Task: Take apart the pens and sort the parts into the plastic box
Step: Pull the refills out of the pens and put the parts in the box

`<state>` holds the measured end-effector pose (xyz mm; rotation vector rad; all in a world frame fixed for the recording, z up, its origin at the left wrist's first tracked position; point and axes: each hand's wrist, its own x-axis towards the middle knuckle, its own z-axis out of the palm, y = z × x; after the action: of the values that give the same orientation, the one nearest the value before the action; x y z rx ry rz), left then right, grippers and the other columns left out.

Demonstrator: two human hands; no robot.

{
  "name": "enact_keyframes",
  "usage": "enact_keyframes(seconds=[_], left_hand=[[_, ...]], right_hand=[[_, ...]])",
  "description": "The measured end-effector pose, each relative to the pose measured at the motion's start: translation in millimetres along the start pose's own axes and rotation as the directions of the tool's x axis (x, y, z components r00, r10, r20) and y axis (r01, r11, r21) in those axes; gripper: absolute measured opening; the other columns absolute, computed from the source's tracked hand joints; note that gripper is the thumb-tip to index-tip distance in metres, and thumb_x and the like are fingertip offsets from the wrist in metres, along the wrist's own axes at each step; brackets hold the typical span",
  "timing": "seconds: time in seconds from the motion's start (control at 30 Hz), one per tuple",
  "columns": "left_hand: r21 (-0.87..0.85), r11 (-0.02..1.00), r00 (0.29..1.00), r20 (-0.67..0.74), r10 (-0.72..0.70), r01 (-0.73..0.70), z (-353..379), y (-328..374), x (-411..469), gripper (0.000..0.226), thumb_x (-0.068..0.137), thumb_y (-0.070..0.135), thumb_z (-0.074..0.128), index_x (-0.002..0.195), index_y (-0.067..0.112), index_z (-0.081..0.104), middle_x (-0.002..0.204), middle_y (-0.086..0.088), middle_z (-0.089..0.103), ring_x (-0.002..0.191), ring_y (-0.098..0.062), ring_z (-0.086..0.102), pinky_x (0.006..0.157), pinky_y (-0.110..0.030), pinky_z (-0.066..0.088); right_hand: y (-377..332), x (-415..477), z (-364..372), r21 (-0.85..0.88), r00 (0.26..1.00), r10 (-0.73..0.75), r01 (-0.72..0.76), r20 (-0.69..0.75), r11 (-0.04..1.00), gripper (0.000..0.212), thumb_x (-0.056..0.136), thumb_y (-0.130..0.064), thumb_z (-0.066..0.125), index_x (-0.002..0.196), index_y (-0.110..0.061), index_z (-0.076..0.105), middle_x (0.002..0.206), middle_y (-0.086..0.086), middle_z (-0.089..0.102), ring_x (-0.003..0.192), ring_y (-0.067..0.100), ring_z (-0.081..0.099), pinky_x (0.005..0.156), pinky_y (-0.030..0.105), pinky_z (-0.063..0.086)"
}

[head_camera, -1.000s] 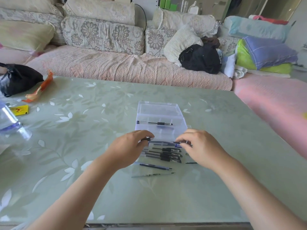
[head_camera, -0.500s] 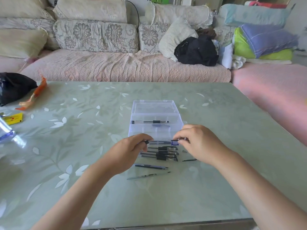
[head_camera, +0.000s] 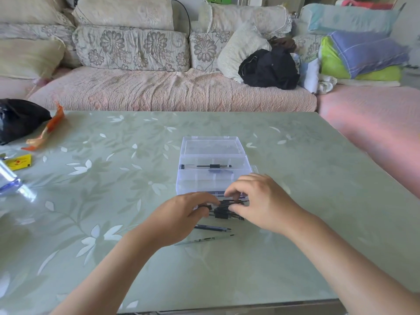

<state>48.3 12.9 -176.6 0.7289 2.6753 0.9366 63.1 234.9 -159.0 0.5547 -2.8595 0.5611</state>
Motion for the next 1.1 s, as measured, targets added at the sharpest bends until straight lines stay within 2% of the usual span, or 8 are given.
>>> enact_keyframes(seconds=[0.1, 0.27, 0.43, 0.5, 0.63, 0.77, 0.97, 1.1], left_hand=[[-0.028, 1.000, 1.000, -0.005, -0.001, 0.000, -0.8, -1.8, 0.0, 0.027, 0.099, 0.025, 0.047, 0.109, 0.048, 0.057, 0.087, 0.026, 0.063, 0.067, 0.003, 0.053, 0.062, -0.015, 0.037], [-0.078, 0.997, 1.000, 0.022, 0.008, -0.006, 2.5, -1.6, 2.5, 0.027, 0.097, 0.025, 0.050, 0.109, 0.050, 0.051, 0.087, 0.023, 0.059, 0.065, -0.007, 0.049, 0.065, -0.023, 0.042], [-0.080, 0.997, 1.000, 0.014, -0.015, 0.016, 4.9, 1.7, 3.2, 0.038, 0.097, 0.024, 0.048, 0.120, 0.054, 0.045, 0.090, 0.022, 0.060, 0.065, -0.009, 0.051, 0.065, -0.027, 0.045], [-0.074, 0.996, 0.999, -0.006, -0.044, 0.043, 4.5, -0.1, 3.9, 0.038, 0.097, 0.025, 0.047, 0.120, 0.055, 0.044, 0.091, 0.023, 0.060, 0.062, -0.010, 0.050, 0.066, -0.031, 0.047], [-0.113, 0.992, 0.997, -0.030, -0.067, 0.063, 5.0, 1.6, 3.5, 0.038, 0.098, 0.023, 0.045, 0.117, 0.056, 0.052, 0.088, 0.021, 0.063, 0.056, -0.005, 0.046, 0.061, -0.024, 0.044], [-0.112, 0.990, 0.996, -0.019, -0.090, 0.088, 7.2, 7.3, 1.7, 0.032, 0.099, 0.023, 0.046, 0.112, 0.049, 0.059, 0.091, 0.019, 0.066, 0.055, 0.002, 0.048, 0.055, -0.013, 0.035], [-0.093, 0.993, 0.998, 0.014, -0.069, 0.070, 9.1, 11.2, -2.1, 0.039, 0.100, 0.022, 0.045, 0.117, 0.056, 0.053, 0.090, 0.019, 0.065, 0.065, 0.003, 0.052, 0.060, -0.013, 0.038], [-0.096, 0.992, 0.997, 0.010, -0.082, 0.082, 8.0, 12.9, -3.3, 0.032, 0.099, 0.025, 0.047, 0.106, 0.053, 0.058, 0.090, 0.021, 0.066, 0.068, 0.008, 0.055, 0.059, -0.012, 0.037]], right_hand=[[4.1, -1.8, -3.0, -0.065, 0.999, 0.030, -0.031, -0.024, 0.997, 0.013, 0.077, -0.043, 0.071, 0.085, -0.036, 0.065, 0.082, -0.018, 0.060, 0.083, 0.004, 0.052, 0.086, 0.028, 0.038], [0.0, -3.3, 2.9, -0.021, 0.999, 0.026, -0.026, -0.027, 0.999, 0.010, 0.078, -0.040, 0.072, 0.077, -0.034, 0.064, 0.079, -0.021, 0.058, 0.082, 0.004, 0.052, 0.088, 0.031, 0.040], [1.1, -3.6, 0.1, 0.015, 0.999, 0.038, -0.038, -0.013, 0.999, 0.029, 0.077, -0.044, 0.075, 0.105, -0.036, 0.070, 0.087, -0.020, 0.060, 0.086, 0.006, 0.052, 0.087, 0.028, 0.039], [9.9, -5.1, -8.9, 0.011, 0.997, 0.082, -0.082, -0.011, 0.997, 0.030, 0.082, -0.040, 0.071, 0.111, -0.034, 0.068, 0.092, -0.022, 0.061, 0.083, 0.000, 0.047, 0.084, 0.025, 0.038], [32.8, -13.1, -18.3, -0.107, 0.961, 0.261, -0.251, 0.090, 0.962, 0.024, 0.091, -0.031, 0.058, 0.113, -0.038, 0.066, 0.102, -0.021, 0.064, 0.078, -0.003, 0.048, 0.073, 0.021, 0.036], [44.8, -19.0, -14.8, -0.185, 0.915, 0.363, -0.331, 0.177, 0.925, 0.025, 0.092, -0.030, 0.057, 0.114, -0.037, 0.066, 0.108, -0.017, 0.067, 0.099, 0.009, 0.059, 0.082, 0.027, 0.046], [41.8, -18.3, -2.4, -0.228, 0.928, 0.328, -0.285, 0.177, 0.931, 0.018, 0.089, -0.037, 0.059, 0.104, -0.036, 0.069, 0.101, -0.014, 0.065, 0.096, 0.013, 0.058, 0.076, 0.027, 0.044], [35.2, -14.5, 2.0, -0.229, 0.949, 0.277, -0.239, 0.153, 0.944, 0.013, 0.088, -0.032, 0.057, 0.090, -0.033, 0.070, 0.093, -0.013, 0.064, 0.087, 0.013, 0.058, 0.068, 0.027, 0.042]])
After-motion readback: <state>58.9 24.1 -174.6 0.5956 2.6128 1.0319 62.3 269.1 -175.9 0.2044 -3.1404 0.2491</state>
